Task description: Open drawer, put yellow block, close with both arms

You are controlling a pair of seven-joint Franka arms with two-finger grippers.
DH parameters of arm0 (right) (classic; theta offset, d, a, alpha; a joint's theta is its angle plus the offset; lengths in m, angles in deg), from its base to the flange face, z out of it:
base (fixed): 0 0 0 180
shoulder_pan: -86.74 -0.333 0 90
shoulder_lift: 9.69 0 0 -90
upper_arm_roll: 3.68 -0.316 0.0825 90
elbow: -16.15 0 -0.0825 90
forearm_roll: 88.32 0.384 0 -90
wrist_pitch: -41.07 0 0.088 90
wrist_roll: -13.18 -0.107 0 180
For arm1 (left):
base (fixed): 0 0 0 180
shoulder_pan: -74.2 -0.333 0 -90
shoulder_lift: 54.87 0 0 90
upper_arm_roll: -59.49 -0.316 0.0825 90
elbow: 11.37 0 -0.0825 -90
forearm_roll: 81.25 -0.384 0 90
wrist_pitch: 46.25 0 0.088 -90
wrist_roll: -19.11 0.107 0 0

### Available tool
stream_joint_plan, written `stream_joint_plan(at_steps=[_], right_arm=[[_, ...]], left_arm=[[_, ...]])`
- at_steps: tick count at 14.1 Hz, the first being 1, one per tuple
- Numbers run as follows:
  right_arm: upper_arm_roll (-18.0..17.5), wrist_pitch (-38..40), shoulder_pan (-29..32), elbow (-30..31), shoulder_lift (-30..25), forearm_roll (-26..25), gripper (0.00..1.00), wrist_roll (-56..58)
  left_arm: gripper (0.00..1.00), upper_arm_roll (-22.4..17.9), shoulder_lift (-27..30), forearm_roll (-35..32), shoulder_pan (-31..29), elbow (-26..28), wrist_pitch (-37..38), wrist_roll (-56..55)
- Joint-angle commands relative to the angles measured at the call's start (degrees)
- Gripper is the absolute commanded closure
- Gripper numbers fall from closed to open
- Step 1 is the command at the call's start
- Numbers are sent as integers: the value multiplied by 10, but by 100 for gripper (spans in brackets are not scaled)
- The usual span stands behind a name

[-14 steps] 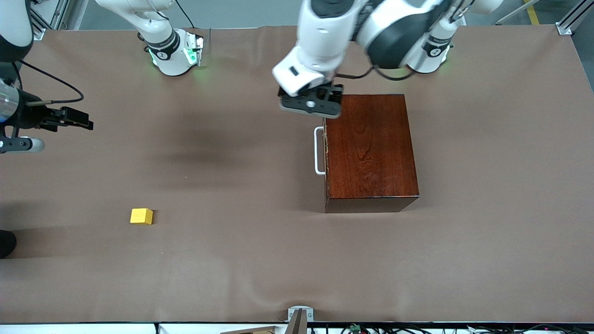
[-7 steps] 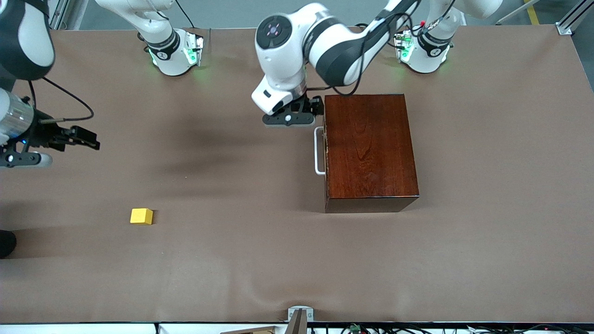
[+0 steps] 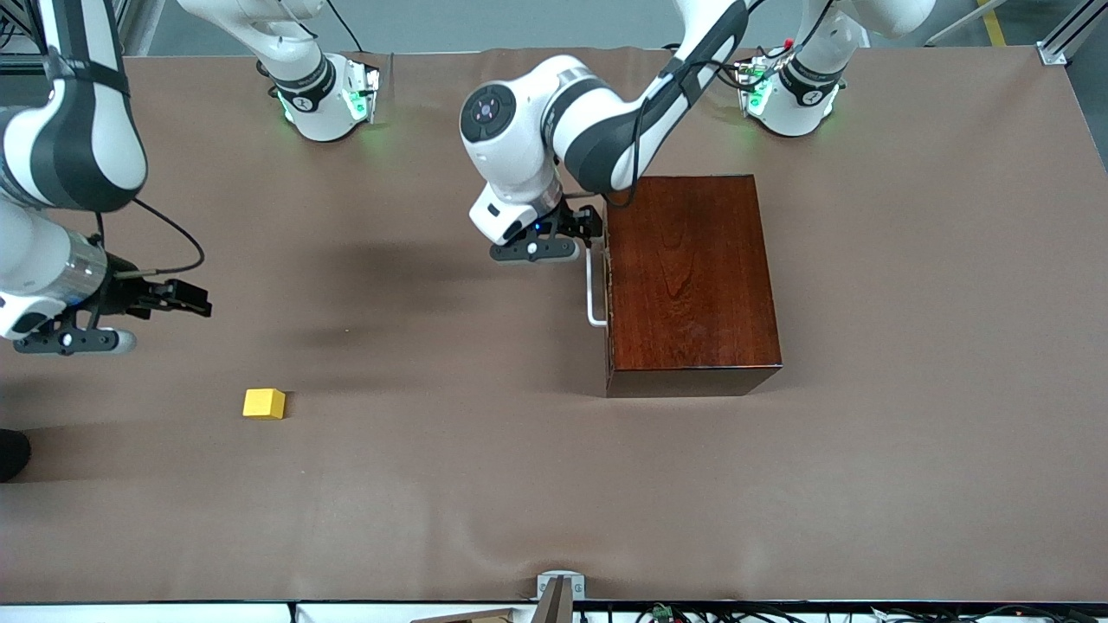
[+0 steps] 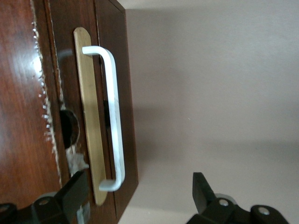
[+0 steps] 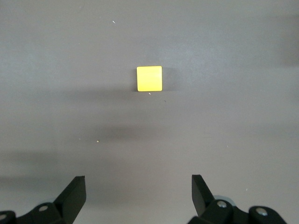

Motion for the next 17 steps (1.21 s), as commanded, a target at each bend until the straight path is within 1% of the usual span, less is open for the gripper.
stream_joint_plan(at_steps=[1, 3, 10, 14, 16, 17], right_arm=[[0, -11, -1, 0, 11, 2, 0, -7], [1, -14, 0, 1, 23, 2, 0, -8], [1, -101, 2, 5, 79, 2, 0, -9], [1, -146, -2, 5, 122, 2, 0, -12], [2, -171, -13, 5, 139, -1, 0, -53], [3, -198, -21, 5, 155, -7, 0, -67]], left_arm=[[0, -4, -18, -26, 3, -13, -6, -16], [0, -4, -28, -27, 4, -13, -20, -28], [0, -7, -51, -38, 3, -8, -38, -67], [0, -6, -61, -66, 4, -8, -39, -67], [0, -6, -68, -65, 5, -8, -47, -68], [0, -6, -71, -64, 5, -8, -61, -69]])
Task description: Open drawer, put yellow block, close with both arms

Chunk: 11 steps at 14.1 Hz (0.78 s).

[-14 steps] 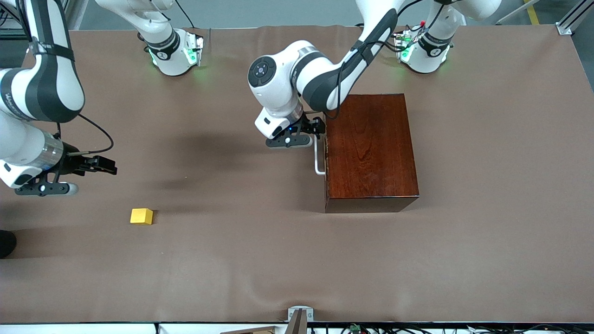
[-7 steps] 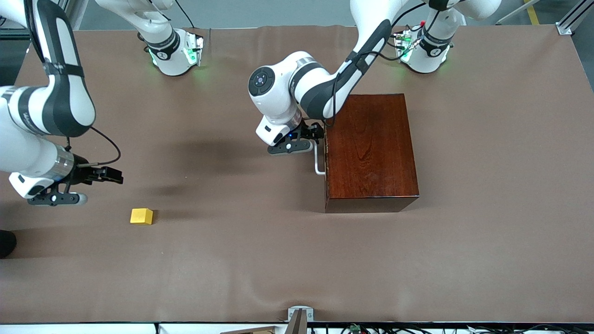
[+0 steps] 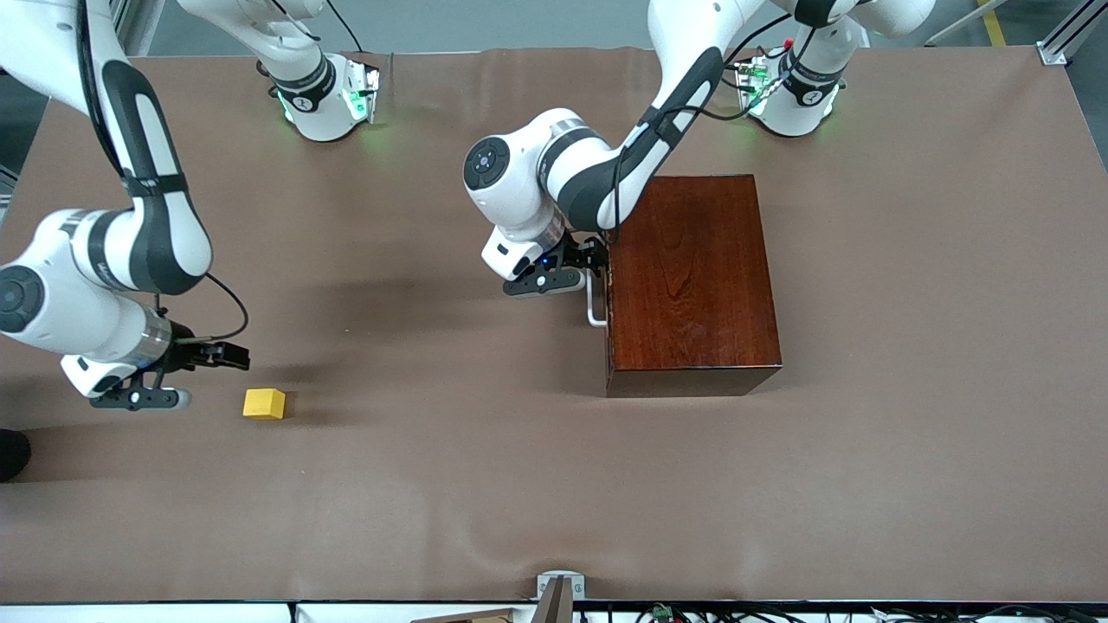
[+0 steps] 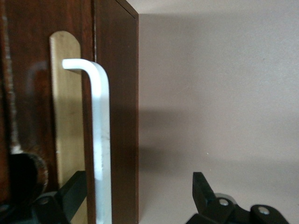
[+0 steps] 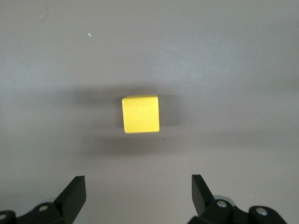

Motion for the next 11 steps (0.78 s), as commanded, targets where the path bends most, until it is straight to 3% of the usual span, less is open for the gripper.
stream_joint_plan(at_steps=[1, 11], right_arm=[[2, -58, -16, 0, 36, -7, 0, -37], [3, -202, -15, 36, 86, -40, 0, -36]], left_arm=[[0, -2, -15, -14, 5, -8, -28, -20], [0, 10, -9, -2, 8, -13, -80, -23]])
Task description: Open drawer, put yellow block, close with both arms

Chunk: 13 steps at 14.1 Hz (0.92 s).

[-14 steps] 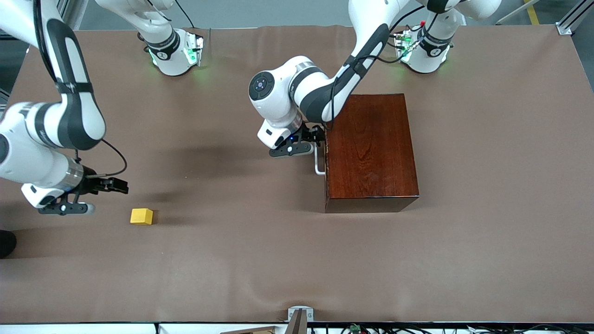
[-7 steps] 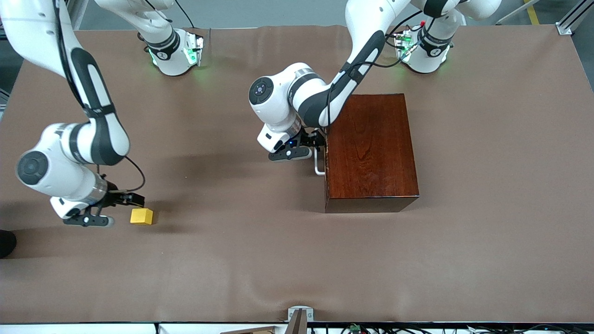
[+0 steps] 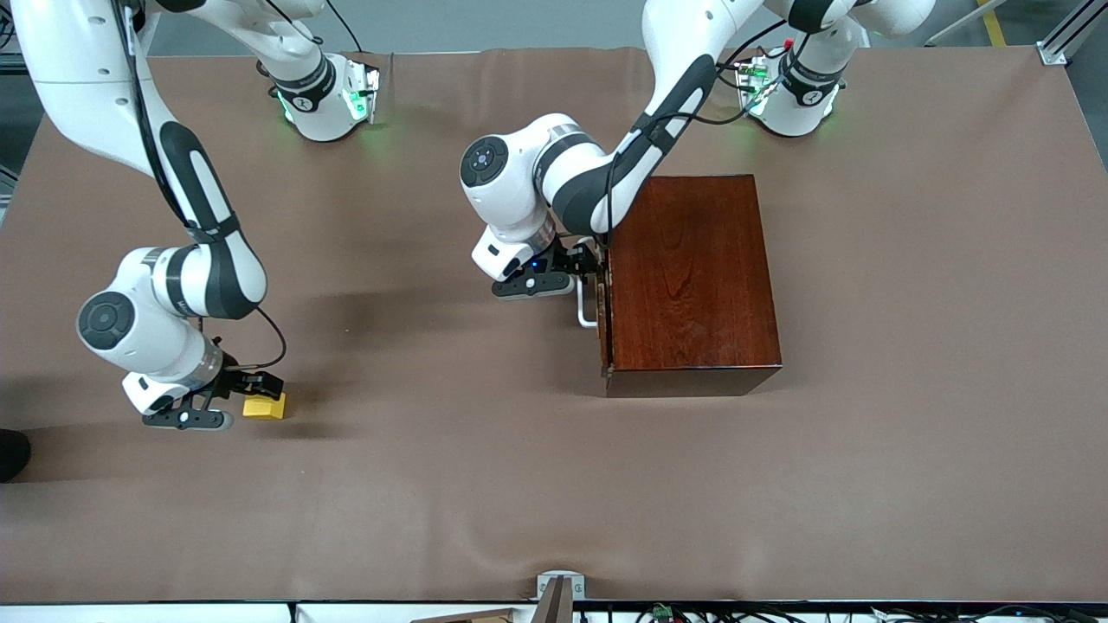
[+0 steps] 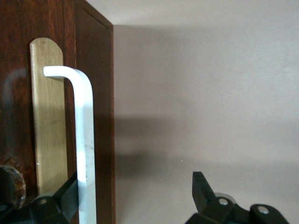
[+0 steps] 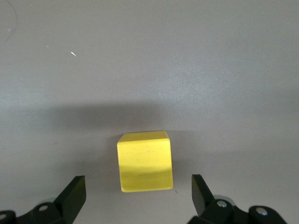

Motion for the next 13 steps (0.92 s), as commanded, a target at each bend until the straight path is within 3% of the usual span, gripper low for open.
stream_joint_plan(at_steps=[1, 8, 11, 13], right_arm=[[1, -41, 1, 6, 15, -21, 0, -11], [1, -82, 4, 6, 43, -21, 0, -12], [1, -82, 5, 5, 43, -21, 52, -13], [1, -82, 10, 2, 43, -21, 75, -12]], left_arm=[[0, 7, -2, 3, 5, -7, -34, -16], [0, 16, -7, 5, 5, -7, -93, -13], [0, 17, -12, 24, 5, -7, -119, -8], [0, 19, -18, 25, 5, -7, -134, -6]])
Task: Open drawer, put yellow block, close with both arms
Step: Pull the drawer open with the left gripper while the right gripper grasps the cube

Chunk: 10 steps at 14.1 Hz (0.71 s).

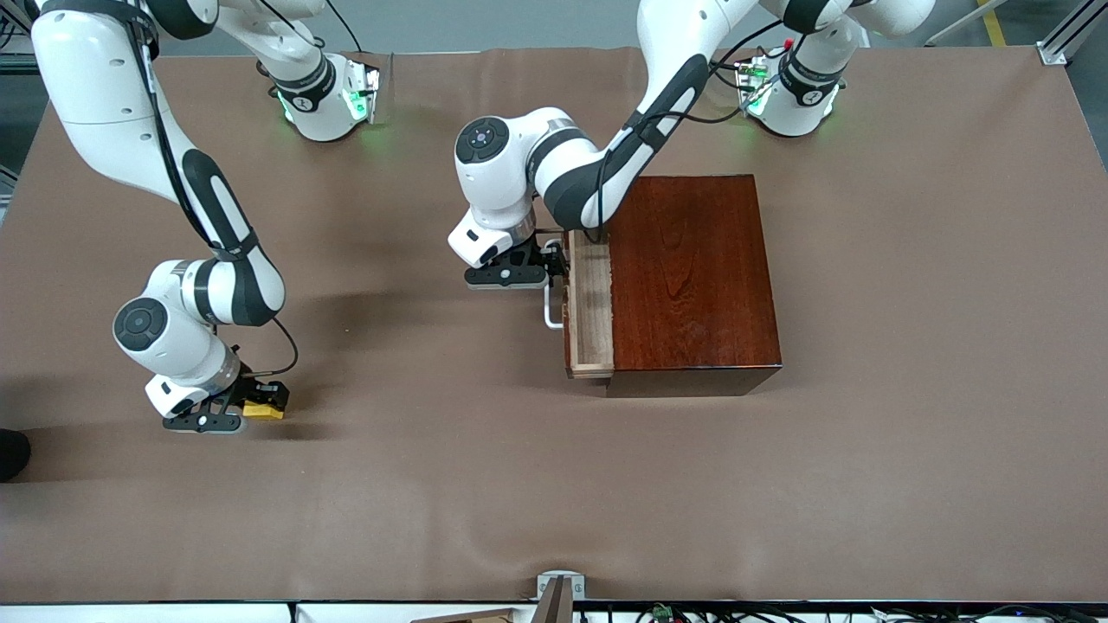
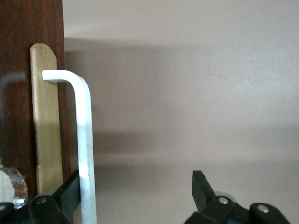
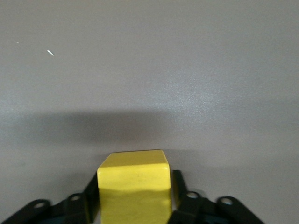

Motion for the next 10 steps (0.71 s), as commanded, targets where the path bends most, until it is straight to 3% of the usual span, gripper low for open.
stream_joint_plan(at_steps=[1, 2, 3, 10], right_arm=[[-2, -1, 11, -3, -4, -12, 87, -11], [-1, 0, 13, -3, -4, -12, 97, -8], [-2, 4, 14, -3, -10, -12, 100, -6], [9, 34, 32, -12, -36, -11, 100, 53]], left_arm=[[0, 9, -15, 14, 3, -9, -40, -5], [0, 11, -15, 14, 3, -9, -45, -5], [0, 12, -15, 14, 3, -10, -49, -5], [0, 25, -17, 14, 3, -11, -91, -5]])
